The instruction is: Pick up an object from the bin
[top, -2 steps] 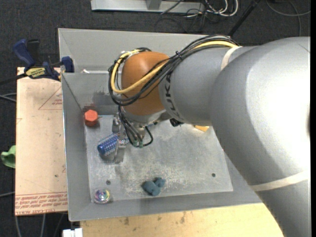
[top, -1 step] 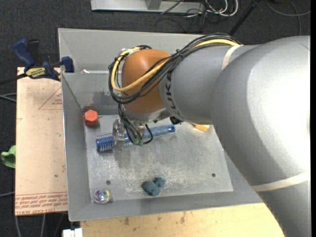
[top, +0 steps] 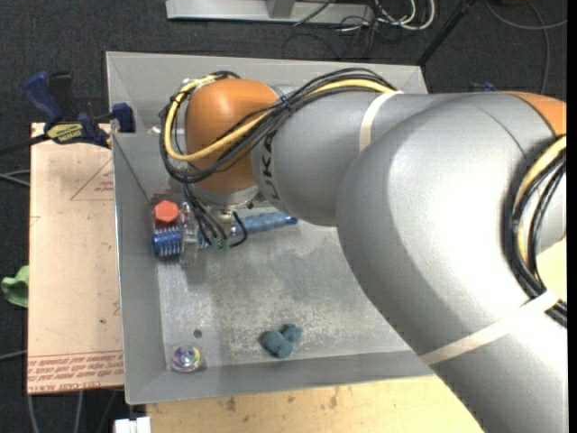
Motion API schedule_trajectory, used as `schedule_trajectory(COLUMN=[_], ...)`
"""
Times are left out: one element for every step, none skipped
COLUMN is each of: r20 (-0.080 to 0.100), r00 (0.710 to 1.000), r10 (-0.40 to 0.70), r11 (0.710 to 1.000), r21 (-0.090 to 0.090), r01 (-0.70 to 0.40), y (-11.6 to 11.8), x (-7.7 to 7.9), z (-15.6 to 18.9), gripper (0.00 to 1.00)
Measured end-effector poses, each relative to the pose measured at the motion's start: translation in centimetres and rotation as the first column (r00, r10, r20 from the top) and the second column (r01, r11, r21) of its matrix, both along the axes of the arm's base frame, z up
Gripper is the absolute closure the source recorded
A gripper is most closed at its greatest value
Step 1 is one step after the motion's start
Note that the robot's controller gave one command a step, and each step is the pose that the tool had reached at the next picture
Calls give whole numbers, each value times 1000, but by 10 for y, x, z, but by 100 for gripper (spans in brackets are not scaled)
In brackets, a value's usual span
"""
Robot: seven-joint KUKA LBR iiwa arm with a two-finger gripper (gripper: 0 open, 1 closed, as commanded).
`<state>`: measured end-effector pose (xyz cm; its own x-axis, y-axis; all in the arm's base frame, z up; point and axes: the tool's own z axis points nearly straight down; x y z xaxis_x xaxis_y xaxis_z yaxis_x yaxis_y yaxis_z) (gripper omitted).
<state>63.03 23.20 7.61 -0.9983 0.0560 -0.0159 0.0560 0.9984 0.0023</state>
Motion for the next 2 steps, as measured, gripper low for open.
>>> schedule_trajectory(r20=[-2, -20], r00=[998, 980], r10=[65, -199], r11=[998, 980], r21=[2, -2], r01=[-65, 199], y=[2, 16], x=[25, 0], z=[164, 103], gripper=[100, 100])
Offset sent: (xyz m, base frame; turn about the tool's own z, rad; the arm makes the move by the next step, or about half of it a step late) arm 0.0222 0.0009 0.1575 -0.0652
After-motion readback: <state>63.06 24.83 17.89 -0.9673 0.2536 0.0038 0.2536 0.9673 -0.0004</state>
